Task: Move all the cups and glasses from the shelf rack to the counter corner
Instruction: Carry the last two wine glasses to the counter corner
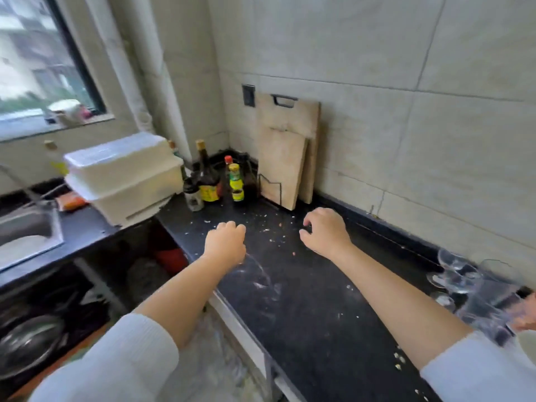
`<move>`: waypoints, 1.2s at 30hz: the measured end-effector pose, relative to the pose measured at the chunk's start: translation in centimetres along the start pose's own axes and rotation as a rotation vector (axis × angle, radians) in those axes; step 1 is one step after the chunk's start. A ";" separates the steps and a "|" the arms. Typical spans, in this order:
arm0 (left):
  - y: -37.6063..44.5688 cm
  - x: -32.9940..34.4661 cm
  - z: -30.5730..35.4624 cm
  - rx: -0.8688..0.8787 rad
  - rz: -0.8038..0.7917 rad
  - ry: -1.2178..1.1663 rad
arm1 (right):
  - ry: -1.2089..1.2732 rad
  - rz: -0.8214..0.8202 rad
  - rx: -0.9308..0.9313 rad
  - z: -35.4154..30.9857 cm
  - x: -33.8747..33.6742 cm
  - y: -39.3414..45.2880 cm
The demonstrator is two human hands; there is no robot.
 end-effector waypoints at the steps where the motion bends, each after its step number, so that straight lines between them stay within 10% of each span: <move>1: -0.9 -0.4 -3.1 -0.045 0.004 0.029 | -0.016 -0.009 -0.051 -3.2 0.2 0.8; 17: -33.5 -7.1 -52.9 -0.877 0.043 0.219 | -0.004 -0.118 -0.739 -58.9 6.3 -2.6; 36: -43.5 -12.0 -85.2 -1.235 0.187 0.175 | 0.265 -0.228 -1.142 -101.8 13.2 -2.2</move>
Point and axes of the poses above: each hand's wrist, its own y-axis towards the middle knuckle, its own x-axis out of the palm, z = x × y, the point moved 6 cm from there along y, towards the middle knuckle, and after that the axes turned 1 degree about -y, right-handed, at the moved point
